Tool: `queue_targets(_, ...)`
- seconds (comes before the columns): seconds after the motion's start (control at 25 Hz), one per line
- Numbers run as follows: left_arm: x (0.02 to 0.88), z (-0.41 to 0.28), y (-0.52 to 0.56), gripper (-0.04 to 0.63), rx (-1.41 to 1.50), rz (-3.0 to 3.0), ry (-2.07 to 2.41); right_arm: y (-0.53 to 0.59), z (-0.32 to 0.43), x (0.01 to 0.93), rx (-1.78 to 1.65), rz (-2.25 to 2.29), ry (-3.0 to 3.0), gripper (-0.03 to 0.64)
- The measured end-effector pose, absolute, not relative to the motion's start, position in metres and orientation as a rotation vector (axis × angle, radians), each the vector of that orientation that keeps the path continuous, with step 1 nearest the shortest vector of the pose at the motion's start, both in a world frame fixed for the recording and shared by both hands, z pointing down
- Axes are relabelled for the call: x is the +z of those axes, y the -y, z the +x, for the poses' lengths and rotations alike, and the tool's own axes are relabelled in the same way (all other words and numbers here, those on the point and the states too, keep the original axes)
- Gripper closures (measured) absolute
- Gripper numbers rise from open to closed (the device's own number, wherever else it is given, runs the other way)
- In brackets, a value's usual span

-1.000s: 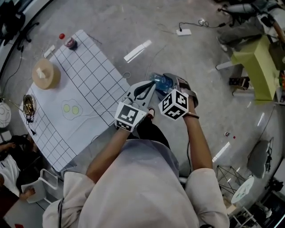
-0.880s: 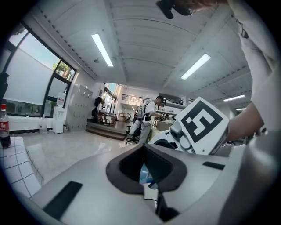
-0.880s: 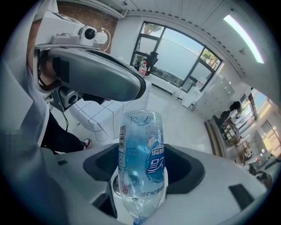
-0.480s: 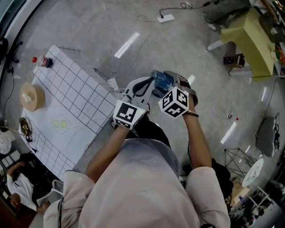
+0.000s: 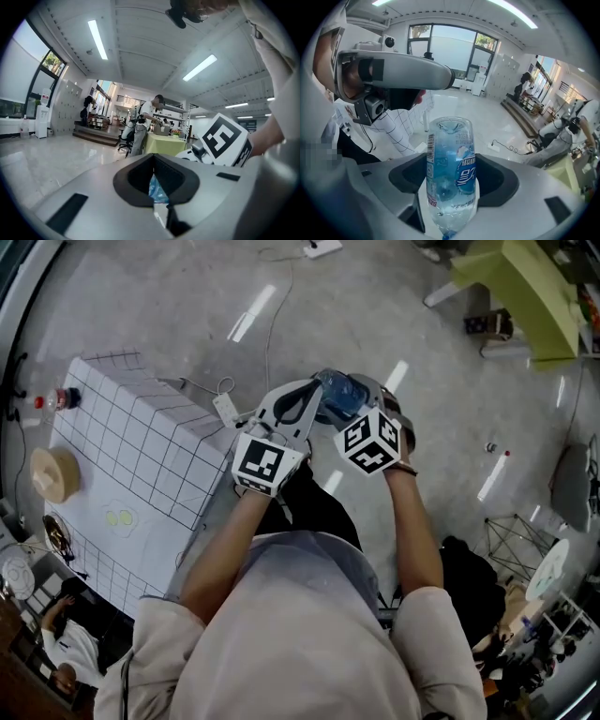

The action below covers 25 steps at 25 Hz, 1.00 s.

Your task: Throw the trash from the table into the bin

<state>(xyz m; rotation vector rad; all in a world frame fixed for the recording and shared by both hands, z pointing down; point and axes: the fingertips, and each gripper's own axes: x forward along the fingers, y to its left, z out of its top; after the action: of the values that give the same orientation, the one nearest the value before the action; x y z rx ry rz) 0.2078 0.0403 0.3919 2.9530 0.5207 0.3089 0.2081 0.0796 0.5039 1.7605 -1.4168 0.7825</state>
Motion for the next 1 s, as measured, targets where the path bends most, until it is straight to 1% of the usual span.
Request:
queue_targets(0.56,0.495,0.237,-0.064,0.589,0.424,2.923,-0.642,-0.106,0.229,0.618,0.942,1.846,1.375,0.313)
queue_targets(1.0,0.594,0.259,-0.073,0.589,0.530,2.894,-0.662,-0.117,0.243,0.714,1.039,1.873,1.364,0.313)
